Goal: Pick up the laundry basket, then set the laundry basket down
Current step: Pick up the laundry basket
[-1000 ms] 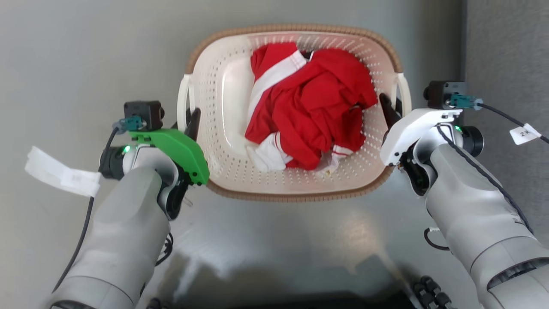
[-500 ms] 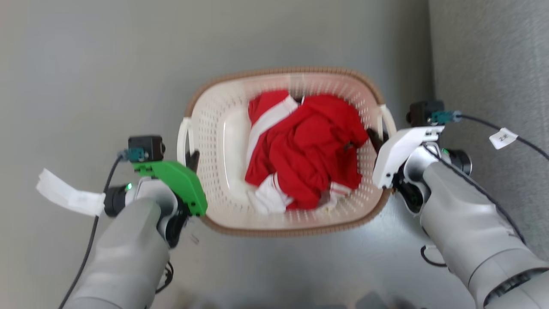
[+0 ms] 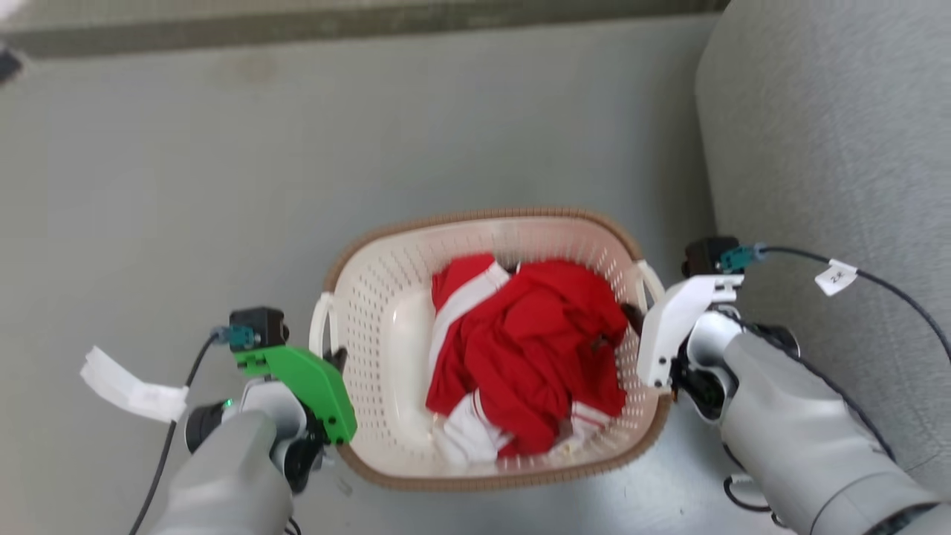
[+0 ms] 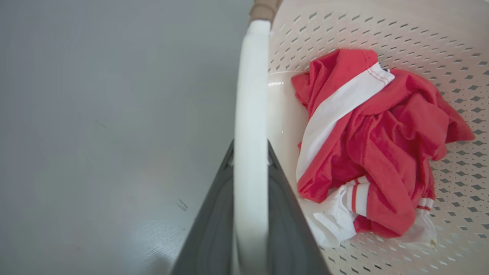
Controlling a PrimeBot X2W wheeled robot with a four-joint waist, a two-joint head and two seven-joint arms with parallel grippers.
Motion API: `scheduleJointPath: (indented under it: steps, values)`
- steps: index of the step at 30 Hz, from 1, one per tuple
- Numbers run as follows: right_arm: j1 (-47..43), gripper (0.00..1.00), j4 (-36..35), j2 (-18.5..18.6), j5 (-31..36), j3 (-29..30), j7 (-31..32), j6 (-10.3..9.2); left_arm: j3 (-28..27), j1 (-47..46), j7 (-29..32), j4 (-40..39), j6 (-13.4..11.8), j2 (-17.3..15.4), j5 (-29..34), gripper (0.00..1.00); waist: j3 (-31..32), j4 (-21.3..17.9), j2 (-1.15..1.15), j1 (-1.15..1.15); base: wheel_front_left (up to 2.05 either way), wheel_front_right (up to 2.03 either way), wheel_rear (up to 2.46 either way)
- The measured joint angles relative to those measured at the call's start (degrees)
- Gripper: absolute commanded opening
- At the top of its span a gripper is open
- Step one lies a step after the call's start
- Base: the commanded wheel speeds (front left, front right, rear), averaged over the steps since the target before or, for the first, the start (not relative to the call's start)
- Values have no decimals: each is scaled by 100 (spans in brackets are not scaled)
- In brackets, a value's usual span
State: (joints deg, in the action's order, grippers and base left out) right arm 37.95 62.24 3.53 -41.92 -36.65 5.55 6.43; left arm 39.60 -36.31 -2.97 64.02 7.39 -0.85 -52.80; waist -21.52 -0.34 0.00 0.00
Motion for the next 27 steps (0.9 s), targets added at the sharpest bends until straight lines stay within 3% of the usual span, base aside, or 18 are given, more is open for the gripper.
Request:
scheduleJointPath:
  steps: [15, 27]
  values:
    - [-465, 0, -7, 4, -475, -346, 575, -48, 152, 534, 468, 122, 14, 2, -345, 0, 1200, -136, 0, 0, 0, 0, 0]
    - [-476, 0, -19, 12, -694, -500, 697, -51, 209, 532, 590, 194, 15, 2, -359, 0, 1349, -169, 0, 0, 0, 0, 0]
